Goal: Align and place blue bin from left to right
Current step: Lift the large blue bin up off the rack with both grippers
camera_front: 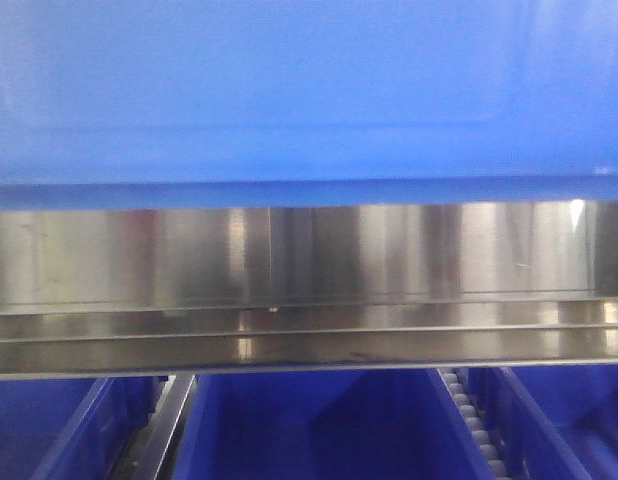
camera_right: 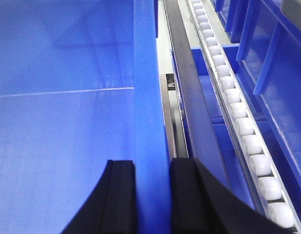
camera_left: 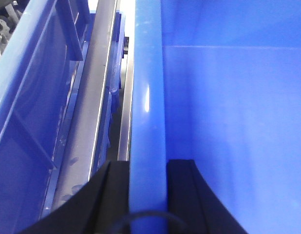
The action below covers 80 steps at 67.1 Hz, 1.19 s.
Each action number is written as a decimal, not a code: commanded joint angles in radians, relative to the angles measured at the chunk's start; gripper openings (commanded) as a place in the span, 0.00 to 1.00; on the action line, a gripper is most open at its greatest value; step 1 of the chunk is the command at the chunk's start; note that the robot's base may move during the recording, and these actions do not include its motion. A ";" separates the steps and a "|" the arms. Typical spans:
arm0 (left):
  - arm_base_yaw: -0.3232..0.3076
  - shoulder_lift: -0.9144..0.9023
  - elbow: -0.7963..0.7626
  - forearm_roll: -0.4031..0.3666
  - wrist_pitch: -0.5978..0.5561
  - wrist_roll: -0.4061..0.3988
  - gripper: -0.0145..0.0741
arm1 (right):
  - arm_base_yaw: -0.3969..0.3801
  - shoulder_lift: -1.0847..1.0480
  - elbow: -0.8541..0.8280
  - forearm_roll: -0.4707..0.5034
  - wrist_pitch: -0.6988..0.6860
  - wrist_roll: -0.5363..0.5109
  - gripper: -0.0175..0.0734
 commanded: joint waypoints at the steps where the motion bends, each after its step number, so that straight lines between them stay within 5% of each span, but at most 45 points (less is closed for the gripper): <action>1: -0.022 -0.009 -0.007 -0.017 -0.091 -0.007 0.04 | 0.016 -0.006 -0.009 -0.009 -0.133 0.009 0.10; 80: -0.022 -0.009 -0.007 -0.017 -0.091 -0.007 0.04 | 0.016 -0.006 -0.009 -0.005 -0.134 -0.072 0.10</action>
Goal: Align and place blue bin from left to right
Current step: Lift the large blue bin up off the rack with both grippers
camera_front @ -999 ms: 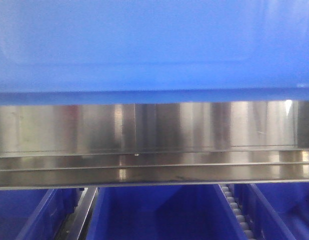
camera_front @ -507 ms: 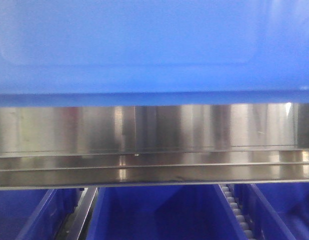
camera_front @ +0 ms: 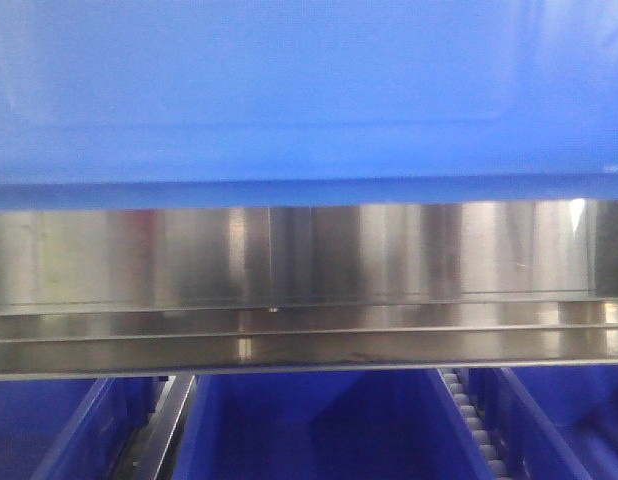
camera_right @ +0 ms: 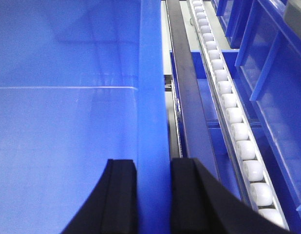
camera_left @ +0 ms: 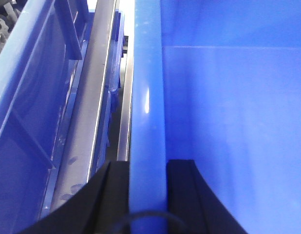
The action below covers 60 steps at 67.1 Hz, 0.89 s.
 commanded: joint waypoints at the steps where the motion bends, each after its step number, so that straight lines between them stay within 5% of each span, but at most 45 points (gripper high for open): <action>1: -0.021 -0.009 -0.007 -0.015 -0.091 -0.007 0.04 | 0.014 -0.006 -0.009 -0.007 -0.136 -0.006 0.10; 60: -0.021 -0.009 -0.007 -0.015 -0.091 -0.007 0.04 | 0.014 -0.006 -0.009 -0.007 -0.136 -0.006 0.10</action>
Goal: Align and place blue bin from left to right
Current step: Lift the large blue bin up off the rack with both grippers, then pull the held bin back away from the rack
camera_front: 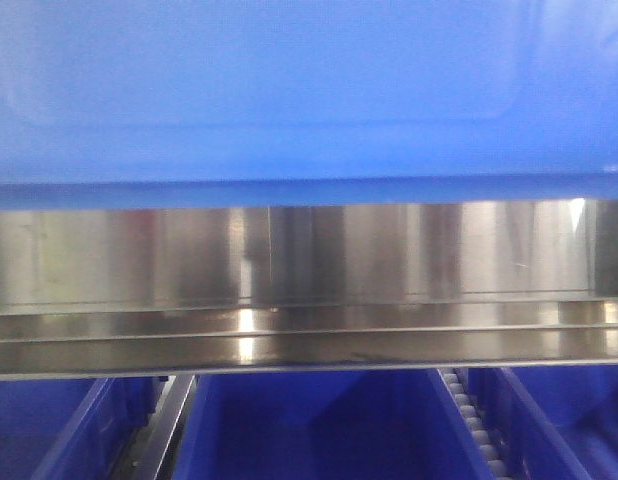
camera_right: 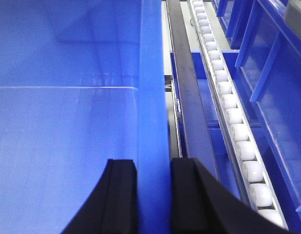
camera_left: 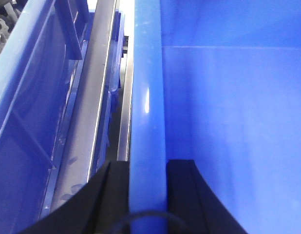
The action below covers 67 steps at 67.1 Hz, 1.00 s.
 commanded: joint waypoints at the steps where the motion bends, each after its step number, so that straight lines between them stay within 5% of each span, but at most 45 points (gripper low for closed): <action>1: -0.021 -0.009 -0.007 -0.015 -0.091 -0.007 0.04 | 0.014 -0.006 -0.009 -0.007 -0.134 -0.003 0.10; 67: -0.021 -0.009 -0.007 -0.013 -0.091 -0.007 0.04 | 0.014 -0.006 -0.009 -0.007 -0.134 -0.003 0.10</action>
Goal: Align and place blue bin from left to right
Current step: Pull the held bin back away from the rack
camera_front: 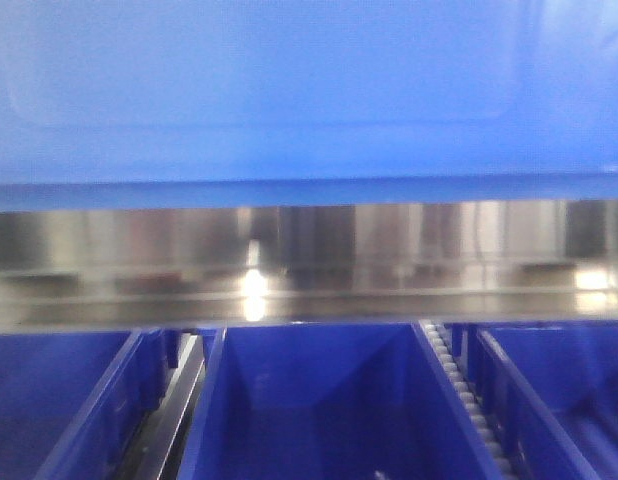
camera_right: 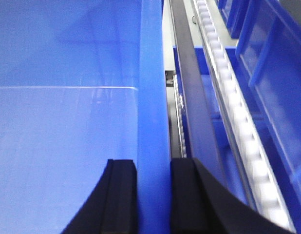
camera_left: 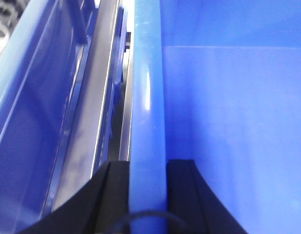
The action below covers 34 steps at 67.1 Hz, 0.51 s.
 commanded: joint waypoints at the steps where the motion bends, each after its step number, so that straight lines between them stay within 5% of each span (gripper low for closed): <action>1: -0.021 -0.009 -0.007 -0.013 -0.091 -0.007 0.04 | 0.014 -0.006 -0.009 -0.007 -0.134 -0.003 0.10; 34: -0.021 -0.009 -0.007 -0.013 -0.091 -0.007 0.04 | 0.014 -0.006 -0.009 -0.007 -0.134 -0.003 0.10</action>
